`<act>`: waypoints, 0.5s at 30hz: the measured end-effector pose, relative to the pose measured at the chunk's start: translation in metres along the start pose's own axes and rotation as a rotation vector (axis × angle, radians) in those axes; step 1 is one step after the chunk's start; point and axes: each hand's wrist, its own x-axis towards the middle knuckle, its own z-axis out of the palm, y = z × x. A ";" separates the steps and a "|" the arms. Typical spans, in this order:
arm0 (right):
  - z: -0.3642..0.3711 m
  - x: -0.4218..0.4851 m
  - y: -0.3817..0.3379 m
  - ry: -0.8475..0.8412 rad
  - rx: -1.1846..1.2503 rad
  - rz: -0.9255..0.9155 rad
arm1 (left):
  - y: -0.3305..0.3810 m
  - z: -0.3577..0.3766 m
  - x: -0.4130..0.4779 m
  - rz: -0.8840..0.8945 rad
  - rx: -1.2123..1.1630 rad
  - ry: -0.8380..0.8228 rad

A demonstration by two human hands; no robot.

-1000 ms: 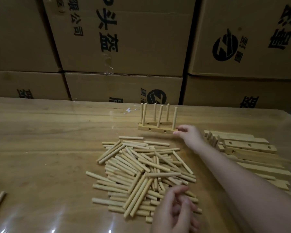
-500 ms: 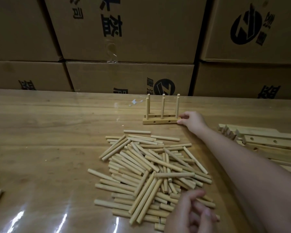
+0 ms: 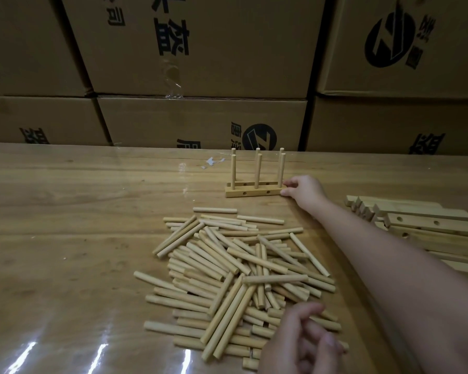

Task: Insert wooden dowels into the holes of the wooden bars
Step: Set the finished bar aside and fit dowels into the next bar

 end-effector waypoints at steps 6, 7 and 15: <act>0.000 -0.001 -0.001 0.002 -0.009 -0.003 | 0.003 -0.001 0.000 -0.013 0.008 -0.004; 0.000 -0.001 -0.002 0.003 -0.007 -0.004 | 0.003 -0.001 0.000 -0.016 0.007 -0.004; -0.002 -0.001 -0.007 -0.019 -0.031 0.033 | 0.006 0.001 0.000 -0.069 -0.049 0.015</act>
